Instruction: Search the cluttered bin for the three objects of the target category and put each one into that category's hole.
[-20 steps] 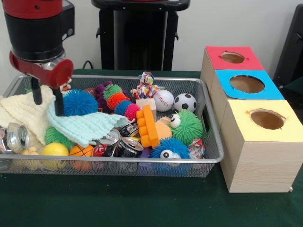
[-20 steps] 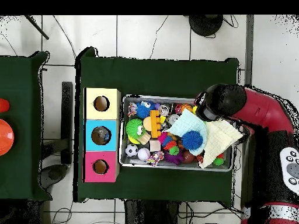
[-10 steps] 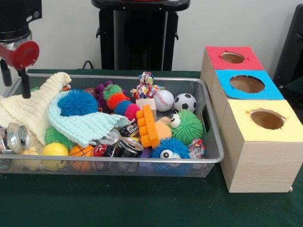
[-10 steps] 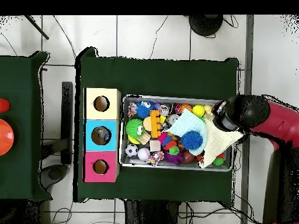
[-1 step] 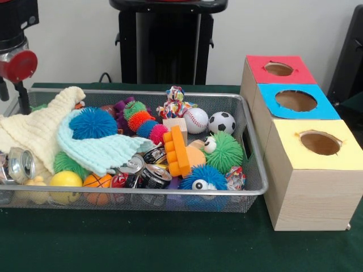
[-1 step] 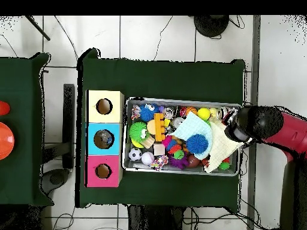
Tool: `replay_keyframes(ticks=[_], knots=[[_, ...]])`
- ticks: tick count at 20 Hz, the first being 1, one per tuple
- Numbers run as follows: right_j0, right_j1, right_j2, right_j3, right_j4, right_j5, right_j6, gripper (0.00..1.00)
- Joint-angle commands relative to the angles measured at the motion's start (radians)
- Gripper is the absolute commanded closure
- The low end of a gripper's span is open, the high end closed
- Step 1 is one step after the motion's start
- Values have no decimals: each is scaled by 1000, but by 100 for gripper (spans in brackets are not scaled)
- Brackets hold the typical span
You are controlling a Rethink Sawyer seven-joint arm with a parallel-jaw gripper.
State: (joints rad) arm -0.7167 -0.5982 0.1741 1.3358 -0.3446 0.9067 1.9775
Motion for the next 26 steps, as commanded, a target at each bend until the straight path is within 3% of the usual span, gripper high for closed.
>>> replay_keyframes(ticks=[1,9,14,26], knots=[[-27,61,151,131,-66,20,-351,0],[-40,52,186,142,-77,45,-331,0],[-49,97,206,127,-92,1,-321,0],[-10,188,169,77,-201,-86,-239,0]])
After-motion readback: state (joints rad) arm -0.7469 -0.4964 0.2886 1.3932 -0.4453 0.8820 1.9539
